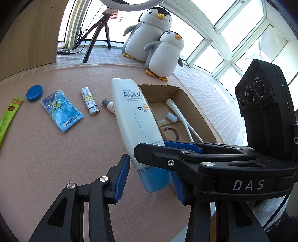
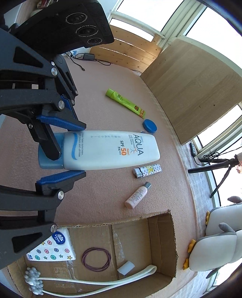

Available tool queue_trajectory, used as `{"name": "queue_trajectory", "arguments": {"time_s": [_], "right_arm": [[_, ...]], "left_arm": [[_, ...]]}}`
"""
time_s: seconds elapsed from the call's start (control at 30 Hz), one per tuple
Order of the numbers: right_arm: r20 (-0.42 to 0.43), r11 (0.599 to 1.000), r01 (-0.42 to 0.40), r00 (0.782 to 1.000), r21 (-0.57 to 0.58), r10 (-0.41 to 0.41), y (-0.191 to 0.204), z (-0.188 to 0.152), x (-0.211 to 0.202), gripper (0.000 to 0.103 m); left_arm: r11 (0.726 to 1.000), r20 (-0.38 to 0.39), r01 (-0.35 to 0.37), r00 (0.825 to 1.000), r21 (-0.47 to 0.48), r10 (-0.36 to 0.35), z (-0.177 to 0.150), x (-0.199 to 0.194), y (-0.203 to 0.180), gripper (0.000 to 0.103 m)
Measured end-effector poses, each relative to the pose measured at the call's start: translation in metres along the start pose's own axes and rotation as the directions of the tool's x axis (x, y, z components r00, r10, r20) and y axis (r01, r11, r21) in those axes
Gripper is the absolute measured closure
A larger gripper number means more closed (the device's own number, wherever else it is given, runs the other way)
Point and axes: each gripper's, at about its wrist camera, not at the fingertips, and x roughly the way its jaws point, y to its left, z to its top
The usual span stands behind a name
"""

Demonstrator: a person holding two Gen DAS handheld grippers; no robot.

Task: Organize objects
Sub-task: 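Lift the sunscreen bottle with the right gripper and lower it into the box, then open the right gripper and withdraw it from the box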

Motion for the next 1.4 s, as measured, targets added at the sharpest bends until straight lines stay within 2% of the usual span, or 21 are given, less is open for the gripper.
{"name": "queue_trajectory", "arguments": {"time_s": [0.4,0.67,0.73,0.83,1.03,1.4], "right_arm": [[0.071,0.993,0.089,0.993,0.074,-0.094,-0.060,-0.008,-0.056,0.063],[0.090,0.987,0.114,0.988,0.114,-0.125,-0.084,-0.011,-0.075,0.063],[0.093,0.986,0.118,0.987,0.120,-0.129,-0.087,-0.012,-0.076,0.063],[0.112,0.980,0.146,0.980,0.139,-0.162,-0.091,-0.012,-0.079,0.058],[0.126,0.976,0.152,0.977,0.155,-0.172,-0.091,-0.012,-0.080,0.054],[0.118,0.988,0.104,0.986,0.114,-0.118,-0.059,-0.005,-0.059,0.050]], "left_arm": [[0.993,-0.043,0.092,0.995,0.077,-0.089,0.010,0.046,-0.071,0.055],[0.988,-0.067,0.107,0.993,0.111,-0.100,0.010,0.058,-0.094,0.055],[0.989,-0.079,0.086,0.994,0.120,-0.077,0.009,0.060,-0.094,0.052],[0.989,-0.072,0.076,0.995,0.123,-0.068,0.007,0.056,-0.091,0.052],[0.994,-0.056,0.053,0.997,0.098,-0.047,0.005,0.042,-0.073,0.052],[1.000,-0.023,-0.021,0.999,0.013,0.022,-0.007,0.005,-0.015,0.052]]}}
